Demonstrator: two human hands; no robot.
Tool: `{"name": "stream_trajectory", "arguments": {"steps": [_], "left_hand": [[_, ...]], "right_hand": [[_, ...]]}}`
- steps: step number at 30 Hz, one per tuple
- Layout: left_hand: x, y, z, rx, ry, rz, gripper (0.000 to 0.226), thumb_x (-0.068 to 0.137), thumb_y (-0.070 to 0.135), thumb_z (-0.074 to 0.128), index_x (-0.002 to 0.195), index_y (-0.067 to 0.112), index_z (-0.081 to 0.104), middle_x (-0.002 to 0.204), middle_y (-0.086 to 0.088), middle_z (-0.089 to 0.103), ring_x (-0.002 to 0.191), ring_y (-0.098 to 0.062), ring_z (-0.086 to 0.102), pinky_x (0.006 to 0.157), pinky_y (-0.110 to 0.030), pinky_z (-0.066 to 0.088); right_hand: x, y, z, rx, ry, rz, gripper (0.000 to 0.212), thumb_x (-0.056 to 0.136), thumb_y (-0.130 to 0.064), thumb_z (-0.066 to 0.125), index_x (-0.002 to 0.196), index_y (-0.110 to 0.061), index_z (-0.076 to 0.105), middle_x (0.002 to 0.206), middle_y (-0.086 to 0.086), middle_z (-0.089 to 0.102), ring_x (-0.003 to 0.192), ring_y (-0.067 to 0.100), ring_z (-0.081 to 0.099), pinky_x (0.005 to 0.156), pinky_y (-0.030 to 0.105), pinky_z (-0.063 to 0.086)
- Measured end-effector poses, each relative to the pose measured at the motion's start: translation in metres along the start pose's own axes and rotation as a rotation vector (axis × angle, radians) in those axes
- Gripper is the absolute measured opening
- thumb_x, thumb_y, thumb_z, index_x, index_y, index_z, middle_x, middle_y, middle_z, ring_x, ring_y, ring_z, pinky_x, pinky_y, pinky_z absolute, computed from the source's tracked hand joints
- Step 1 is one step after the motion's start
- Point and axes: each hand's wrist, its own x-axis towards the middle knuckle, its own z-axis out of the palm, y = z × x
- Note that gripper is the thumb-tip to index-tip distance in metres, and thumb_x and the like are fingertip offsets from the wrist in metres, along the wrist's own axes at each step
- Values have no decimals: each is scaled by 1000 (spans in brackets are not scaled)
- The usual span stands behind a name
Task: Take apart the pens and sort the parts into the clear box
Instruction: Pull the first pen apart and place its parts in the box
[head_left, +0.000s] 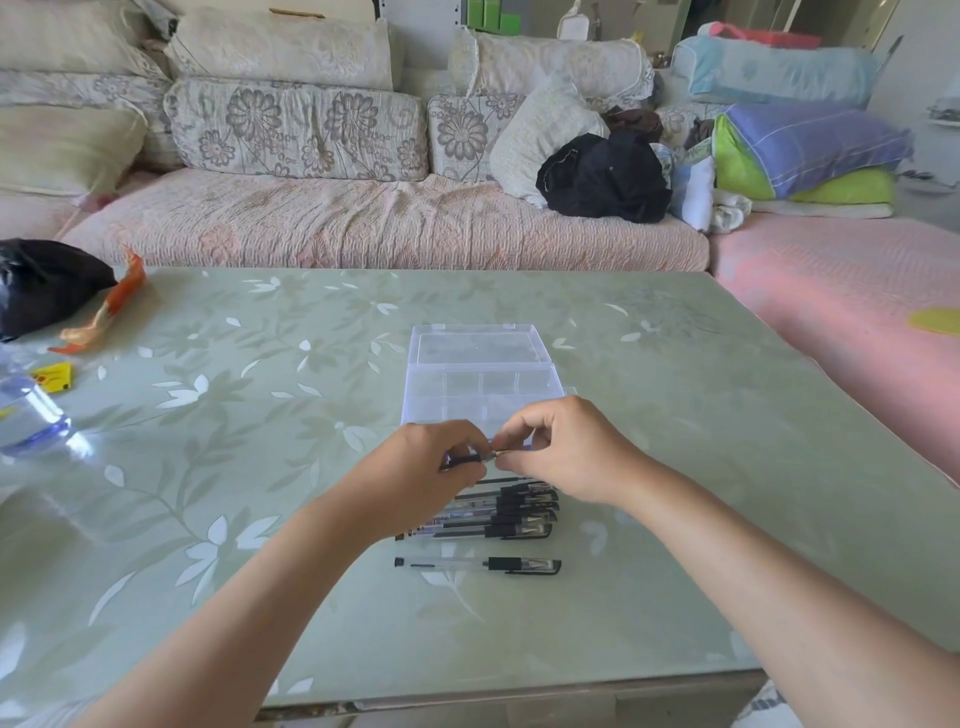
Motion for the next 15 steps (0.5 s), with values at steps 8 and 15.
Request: {"name": "stream_trajectory", "arguments": {"steps": [8, 15], "left_hand": [[-2, 2, -3, -20, -25, -60, 3, 87, 29, 66, 85, 28, 66, 67, 11, 61, 46, 1, 48, 45, -11, 37], [-4, 6, -13, 29, -26, -49, 12, 90, 26, 59, 85, 35, 66, 77, 19, 70, 59, -12, 61, 61, -30, 51]], "right_hand": [[-3, 1, 10, 12, 8, -52, 3, 82, -23, 76, 84, -26, 75, 59, -32, 57, 50, 3, 40, 50, 11, 33], [-1, 3, 16, 52, 12, -24, 17, 88, -42, 68, 78, -29, 72, 64, -11, 62, 51, 7, 38, 51, 19, 33]]}}
